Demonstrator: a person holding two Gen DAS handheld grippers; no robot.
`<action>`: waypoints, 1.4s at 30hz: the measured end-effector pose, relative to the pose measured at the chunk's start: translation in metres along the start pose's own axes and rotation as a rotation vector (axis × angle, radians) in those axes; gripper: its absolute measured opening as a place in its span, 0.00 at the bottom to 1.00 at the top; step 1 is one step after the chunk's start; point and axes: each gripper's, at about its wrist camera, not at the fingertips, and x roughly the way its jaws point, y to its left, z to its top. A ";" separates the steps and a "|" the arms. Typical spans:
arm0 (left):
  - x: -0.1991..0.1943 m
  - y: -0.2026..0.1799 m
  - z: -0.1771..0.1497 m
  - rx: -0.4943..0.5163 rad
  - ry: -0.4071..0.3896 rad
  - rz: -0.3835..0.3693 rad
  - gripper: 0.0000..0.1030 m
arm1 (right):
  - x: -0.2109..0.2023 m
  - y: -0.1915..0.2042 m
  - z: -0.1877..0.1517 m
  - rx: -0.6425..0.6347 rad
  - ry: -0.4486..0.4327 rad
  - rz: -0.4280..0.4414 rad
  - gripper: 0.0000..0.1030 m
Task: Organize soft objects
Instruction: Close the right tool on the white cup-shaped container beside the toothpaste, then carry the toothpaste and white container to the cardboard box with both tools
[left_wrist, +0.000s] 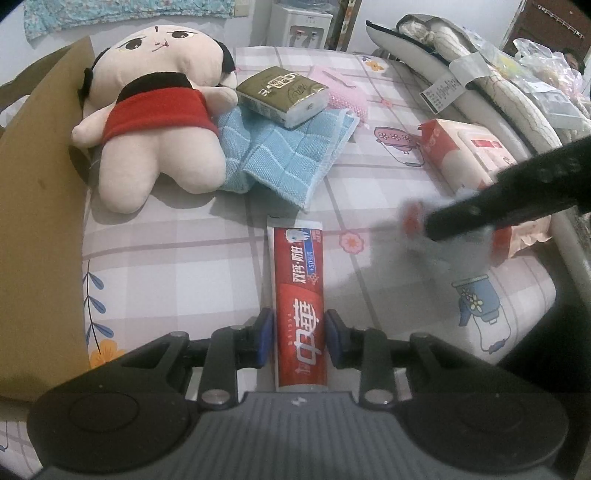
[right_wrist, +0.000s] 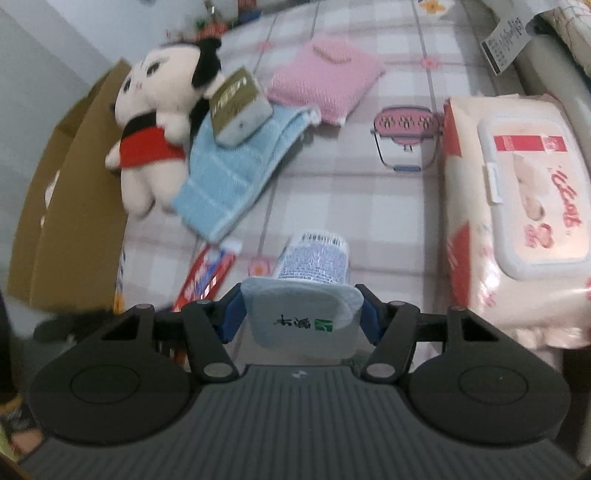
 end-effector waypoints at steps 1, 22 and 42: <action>0.000 0.000 0.000 -0.001 0.001 0.000 0.30 | -0.004 0.002 0.000 -0.013 0.028 -0.006 0.57; 0.002 -0.004 0.000 0.015 -0.007 0.017 0.31 | 0.012 0.014 0.021 -0.102 0.076 -0.114 0.61; -0.015 -0.002 -0.004 -0.052 -0.015 0.002 0.27 | -0.019 -0.010 -0.005 0.012 -0.072 -0.016 0.58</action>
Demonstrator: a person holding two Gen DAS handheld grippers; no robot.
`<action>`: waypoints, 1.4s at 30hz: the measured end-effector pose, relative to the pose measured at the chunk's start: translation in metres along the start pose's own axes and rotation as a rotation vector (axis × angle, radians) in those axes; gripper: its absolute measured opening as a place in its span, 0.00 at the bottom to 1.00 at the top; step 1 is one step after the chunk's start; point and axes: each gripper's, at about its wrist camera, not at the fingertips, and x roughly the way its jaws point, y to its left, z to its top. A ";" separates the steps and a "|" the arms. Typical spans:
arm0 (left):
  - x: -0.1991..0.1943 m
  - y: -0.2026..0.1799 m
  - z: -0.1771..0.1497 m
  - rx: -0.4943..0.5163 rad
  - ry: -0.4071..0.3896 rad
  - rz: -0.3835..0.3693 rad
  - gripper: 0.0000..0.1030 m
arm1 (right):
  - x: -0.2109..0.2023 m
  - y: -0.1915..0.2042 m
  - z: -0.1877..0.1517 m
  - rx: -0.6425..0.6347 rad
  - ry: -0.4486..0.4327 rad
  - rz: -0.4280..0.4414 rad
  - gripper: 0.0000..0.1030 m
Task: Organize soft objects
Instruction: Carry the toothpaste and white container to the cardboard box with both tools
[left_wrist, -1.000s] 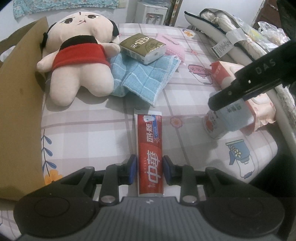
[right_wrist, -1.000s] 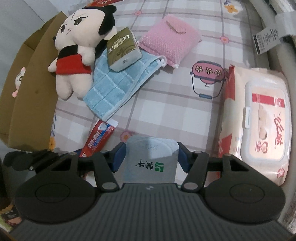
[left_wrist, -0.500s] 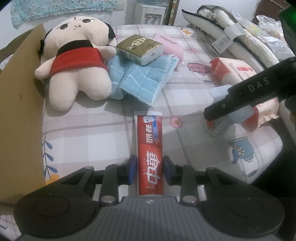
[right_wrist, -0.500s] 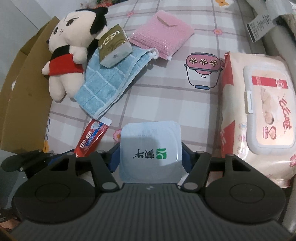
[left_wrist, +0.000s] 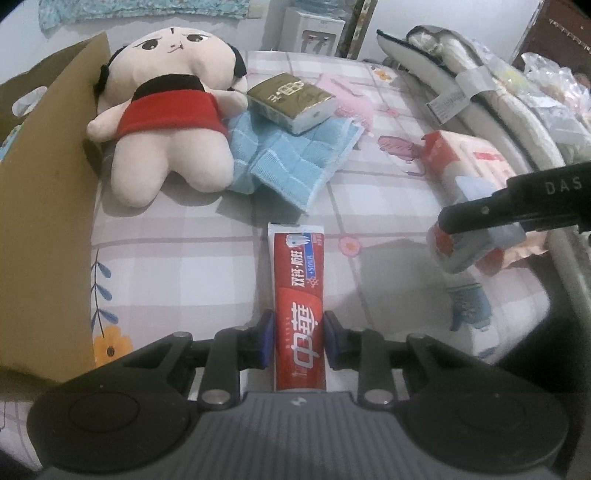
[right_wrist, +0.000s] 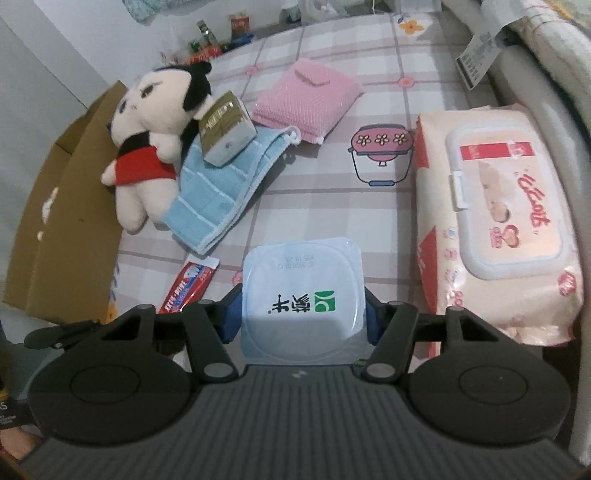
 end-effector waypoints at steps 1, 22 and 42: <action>-0.004 0.000 -0.001 -0.005 -0.005 -0.010 0.27 | -0.005 0.000 -0.001 0.003 -0.010 0.004 0.58; -0.189 0.069 0.022 -0.194 -0.386 -0.048 0.27 | -0.110 0.119 0.025 -0.205 -0.188 0.177 0.58; -0.138 0.267 0.045 -0.367 -0.075 0.306 0.27 | 0.036 0.344 0.095 -0.389 0.117 0.355 0.58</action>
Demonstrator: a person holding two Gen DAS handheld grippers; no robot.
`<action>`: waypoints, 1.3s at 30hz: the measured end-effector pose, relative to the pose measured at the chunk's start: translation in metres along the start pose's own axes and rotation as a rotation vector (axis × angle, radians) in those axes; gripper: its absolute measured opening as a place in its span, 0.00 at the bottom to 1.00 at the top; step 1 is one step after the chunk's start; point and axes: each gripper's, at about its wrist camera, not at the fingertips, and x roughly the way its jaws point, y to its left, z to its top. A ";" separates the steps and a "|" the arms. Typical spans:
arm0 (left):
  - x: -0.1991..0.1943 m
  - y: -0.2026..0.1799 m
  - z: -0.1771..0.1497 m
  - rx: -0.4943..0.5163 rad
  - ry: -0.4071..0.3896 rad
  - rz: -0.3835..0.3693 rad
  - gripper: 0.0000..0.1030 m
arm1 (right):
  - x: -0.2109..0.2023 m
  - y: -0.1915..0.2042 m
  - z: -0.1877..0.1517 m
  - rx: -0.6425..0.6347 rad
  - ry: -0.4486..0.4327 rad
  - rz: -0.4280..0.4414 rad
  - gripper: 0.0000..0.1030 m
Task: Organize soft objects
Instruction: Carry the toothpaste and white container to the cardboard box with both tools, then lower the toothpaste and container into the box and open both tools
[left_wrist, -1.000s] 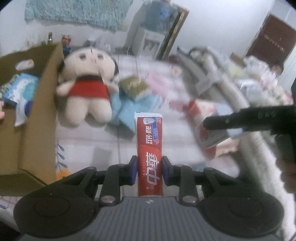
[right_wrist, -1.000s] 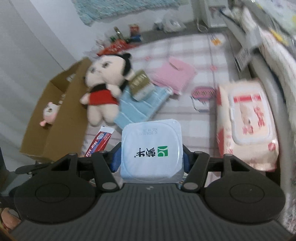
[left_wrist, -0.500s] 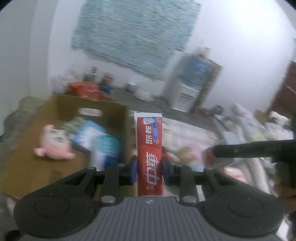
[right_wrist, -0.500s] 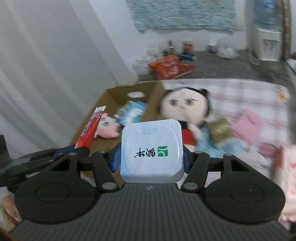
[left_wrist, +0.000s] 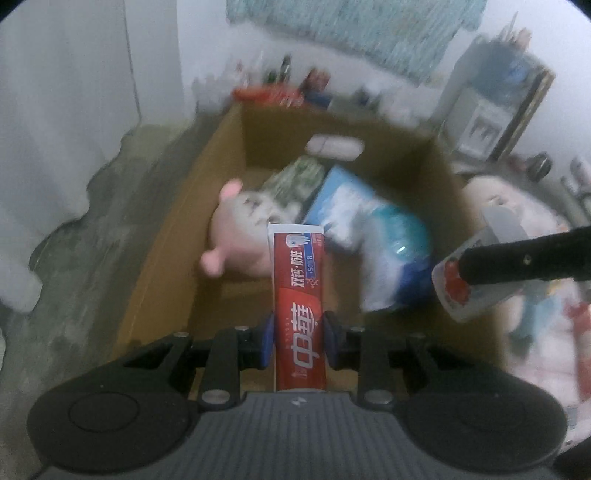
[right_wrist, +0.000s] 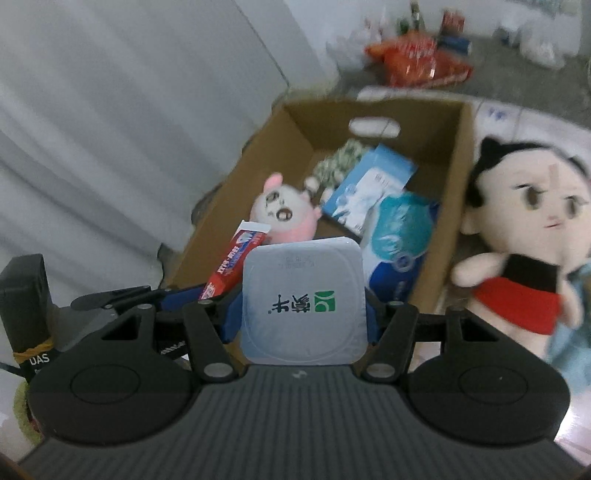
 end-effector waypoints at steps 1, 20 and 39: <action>0.007 0.006 0.001 -0.006 0.028 0.008 0.27 | 0.015 0.000 0.003 0.009 0.027 0.000 0.58; 0.069 0.026 -0.006 -0.001 0.253 0.152 0.30 | 0.130 0.001 0.018 0.037 0.262 -0.035 0.58; 0.043 0.032 0.001 0.013 0.171 0.159 0.43 | 0.181 0.018 0.019 0.060 0.344 -0.069 0.61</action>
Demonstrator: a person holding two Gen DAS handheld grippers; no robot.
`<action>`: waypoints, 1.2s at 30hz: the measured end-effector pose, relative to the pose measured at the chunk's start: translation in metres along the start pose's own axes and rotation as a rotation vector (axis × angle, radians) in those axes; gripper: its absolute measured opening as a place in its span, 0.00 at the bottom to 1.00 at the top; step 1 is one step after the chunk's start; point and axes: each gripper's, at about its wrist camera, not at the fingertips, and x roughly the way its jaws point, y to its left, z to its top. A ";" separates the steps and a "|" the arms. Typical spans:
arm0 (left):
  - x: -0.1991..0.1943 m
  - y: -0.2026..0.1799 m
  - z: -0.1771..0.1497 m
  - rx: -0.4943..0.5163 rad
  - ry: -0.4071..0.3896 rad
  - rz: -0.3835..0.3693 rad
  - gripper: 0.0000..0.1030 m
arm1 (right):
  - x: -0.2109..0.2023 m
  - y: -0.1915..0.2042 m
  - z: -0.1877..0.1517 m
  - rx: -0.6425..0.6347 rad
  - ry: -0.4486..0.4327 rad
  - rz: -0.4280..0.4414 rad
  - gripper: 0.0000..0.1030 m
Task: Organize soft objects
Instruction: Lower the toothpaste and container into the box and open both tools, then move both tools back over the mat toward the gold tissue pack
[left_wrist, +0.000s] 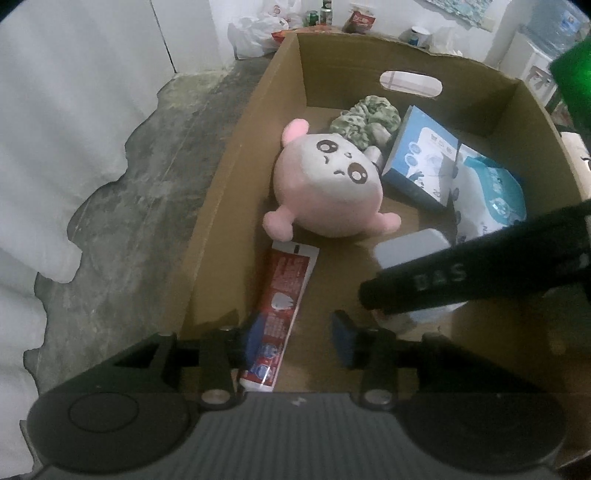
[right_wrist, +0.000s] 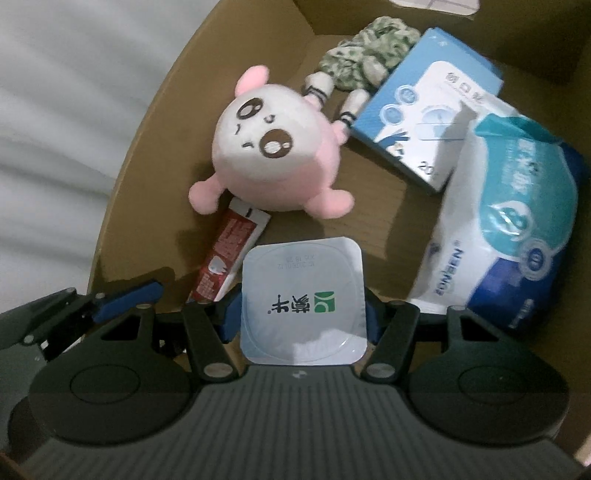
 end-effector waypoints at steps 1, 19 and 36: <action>0.000 0.000 0.000 -0.002 -0.001 0.000 0.45 | 0.002 0.003 0.001 -0.003 0.004 0.002 0.61; -0.027 -0.001 -0.009 -0.036 -0.067 -0.038 0.63 | -0.035 -0.015 0.004 0.121 -0.081 0.228 0.65; -0.125 -0.100 -0.057 0.113 -0.335 -0.197 0.95 | -0.222 -0.121 -0.162 0.070 -0.448 0.131 0.80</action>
